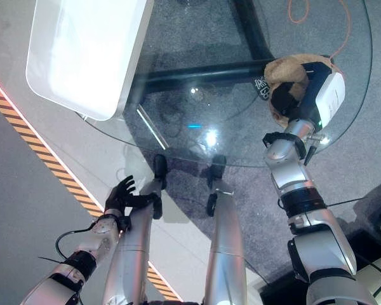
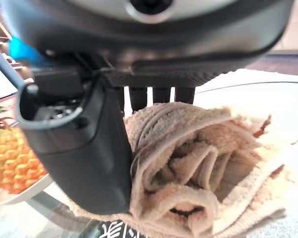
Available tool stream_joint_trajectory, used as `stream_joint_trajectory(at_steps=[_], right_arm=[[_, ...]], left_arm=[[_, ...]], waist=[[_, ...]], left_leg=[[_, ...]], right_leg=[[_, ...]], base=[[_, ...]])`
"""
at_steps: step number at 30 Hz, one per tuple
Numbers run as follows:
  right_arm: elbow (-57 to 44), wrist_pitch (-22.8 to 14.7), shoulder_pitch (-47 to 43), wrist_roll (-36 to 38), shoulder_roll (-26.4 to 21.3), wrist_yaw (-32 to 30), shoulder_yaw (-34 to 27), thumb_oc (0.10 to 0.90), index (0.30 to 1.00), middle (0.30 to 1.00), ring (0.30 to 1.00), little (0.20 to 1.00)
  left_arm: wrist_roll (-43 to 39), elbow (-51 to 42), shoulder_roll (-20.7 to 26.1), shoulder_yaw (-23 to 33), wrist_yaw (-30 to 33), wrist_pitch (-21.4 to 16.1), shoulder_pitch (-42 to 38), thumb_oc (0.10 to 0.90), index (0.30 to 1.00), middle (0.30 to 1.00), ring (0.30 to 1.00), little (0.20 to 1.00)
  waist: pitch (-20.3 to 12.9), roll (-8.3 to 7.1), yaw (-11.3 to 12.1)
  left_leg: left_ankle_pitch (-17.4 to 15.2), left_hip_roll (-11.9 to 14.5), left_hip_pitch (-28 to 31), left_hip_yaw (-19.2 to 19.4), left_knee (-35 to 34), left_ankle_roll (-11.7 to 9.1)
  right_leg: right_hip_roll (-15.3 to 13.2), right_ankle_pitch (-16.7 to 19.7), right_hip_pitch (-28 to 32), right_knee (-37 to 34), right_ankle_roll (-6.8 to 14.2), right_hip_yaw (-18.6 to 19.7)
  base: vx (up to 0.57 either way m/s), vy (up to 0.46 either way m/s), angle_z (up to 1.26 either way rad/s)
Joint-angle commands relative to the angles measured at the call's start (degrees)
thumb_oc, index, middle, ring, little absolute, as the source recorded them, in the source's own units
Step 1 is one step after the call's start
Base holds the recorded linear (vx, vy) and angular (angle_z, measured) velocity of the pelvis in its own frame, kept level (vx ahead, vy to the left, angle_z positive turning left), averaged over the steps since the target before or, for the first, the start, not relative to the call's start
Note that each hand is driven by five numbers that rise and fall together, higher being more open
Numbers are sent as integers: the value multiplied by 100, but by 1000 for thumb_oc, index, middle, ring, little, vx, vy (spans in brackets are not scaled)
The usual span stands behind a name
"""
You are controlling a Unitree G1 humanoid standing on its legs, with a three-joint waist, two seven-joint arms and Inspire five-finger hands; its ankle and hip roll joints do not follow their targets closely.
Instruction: Wipe the table with a cloth and put it in the basket.
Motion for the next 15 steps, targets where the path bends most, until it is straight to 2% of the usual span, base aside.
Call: stream_joint_trajectory(at_steps=[1,11,15], right_arm=[[-1142,-418,91,-413,694,965,753,100,300,300,300,200],[-1824,-237,248,-879,1190,1707,1309,100,300,300,300,200],[-1897,-32,121,-940,1401,1915,1663,100,300,300,300,200]], left_arm=[[62,106,-282,-177,135,52,763,800,900,900,900,900],[109,128,-365,-114,114,22,761,800,900,900,900,900],[77,107,-429,-185,180,119,658,800,900,900,900,900]], waist=[[-94,134,134],[-94,62,163],[-94,53,218]], left_leg=[[-255,-302,8,232,161,397],[-249,-319,181,283,60,398],[-227,-334,162,262,30,405]], right_leg=[[124,427,122,-434,96,-120],[68,424,306,-558,128,-208],[40,442,295,-590,131,-251]], base=[[9,46,3],[8,29,3],[8,6,0]])
